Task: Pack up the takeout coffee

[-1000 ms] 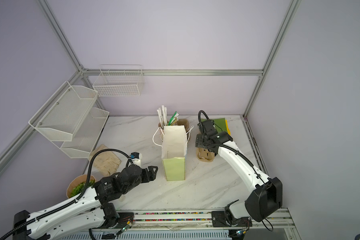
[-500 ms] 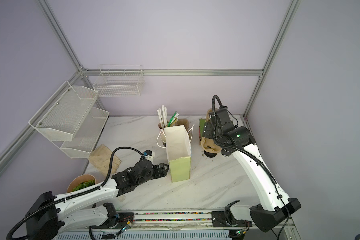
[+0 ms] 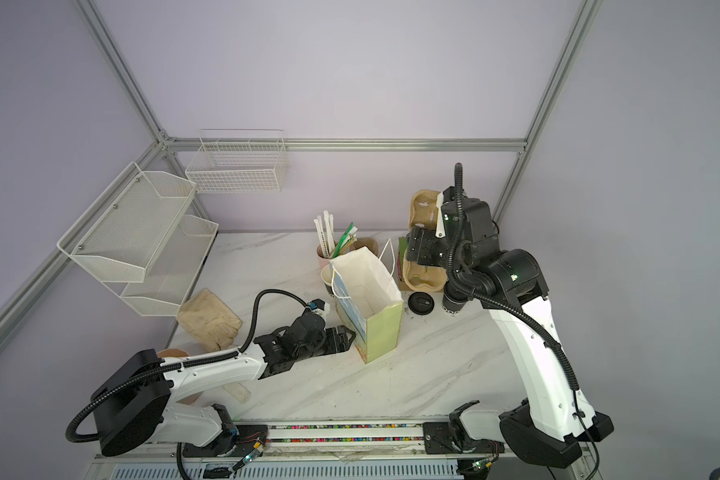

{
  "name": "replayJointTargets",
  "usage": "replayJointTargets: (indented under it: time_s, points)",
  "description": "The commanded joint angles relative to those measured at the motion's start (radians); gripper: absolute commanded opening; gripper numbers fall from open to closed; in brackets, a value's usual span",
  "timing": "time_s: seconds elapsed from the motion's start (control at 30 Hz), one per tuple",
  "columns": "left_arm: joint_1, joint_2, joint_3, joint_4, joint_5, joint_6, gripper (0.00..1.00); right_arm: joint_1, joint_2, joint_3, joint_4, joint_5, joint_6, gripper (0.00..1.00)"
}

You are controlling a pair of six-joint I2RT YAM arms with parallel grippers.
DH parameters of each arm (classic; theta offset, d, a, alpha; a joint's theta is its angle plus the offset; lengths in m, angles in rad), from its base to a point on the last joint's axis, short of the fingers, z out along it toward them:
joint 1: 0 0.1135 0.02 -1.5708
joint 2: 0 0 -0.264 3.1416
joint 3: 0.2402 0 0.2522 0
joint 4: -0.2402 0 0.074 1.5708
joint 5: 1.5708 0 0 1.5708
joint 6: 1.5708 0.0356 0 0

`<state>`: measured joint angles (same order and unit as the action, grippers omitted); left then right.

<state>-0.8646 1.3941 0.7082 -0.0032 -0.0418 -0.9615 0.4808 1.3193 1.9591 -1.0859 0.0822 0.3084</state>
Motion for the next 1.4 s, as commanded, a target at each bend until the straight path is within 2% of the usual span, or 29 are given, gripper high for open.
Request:
replayJointTargets:
  time_s: [0.0, 0.2, 0.47, 0.7, 0.9, 1.0, 1.37]
  points:
    - [0.038, -0.015, 0.121, 0.038, 0.03, 0.057, 0.86, 0.018, 0.014, 0.05, 0.016, -0.112, -0.041, 0.78]
    - [0.144, -0.186, 0.114, -0.095, 0.009, 0.147, 0.86, 0.1, 0.067, 0.075, 0.037, -0.134, -0.067, 0.77]
    - [0.257, -0.39, 0.227, -0.439, -0.05, 0.305, 0.87, 0.277, 0.217, 0.129, -0.032, 0.043, -0.094, 0.77]
    - [0.309, -0.438, 0.367, -0.664, -0.171, 0.501, 0.9, 0.305, 0.286, 0.098, -0.053, 0.136, -0.115, 0.78]
    - [0.317, -0.449, 0.362, -0.678, -0.276, 0.586, 0.9, 0.312, 0.309, 0.066, -0.046, 0.213, -0.135, 0.78]
    - [0.318, -0.453, 0.337, -0.665, -0.297, 0.605, 0.9, 0.32, 0.312, 0.017, -0.04, 0.209, -0.147, 0.78]
    - [0.322, -0.465, 0.297, -0.653, -0.302, 0.623, 0.9, 0.323, 0.317, -0.08, -0.057, 0.187, -0.14, 0.78]
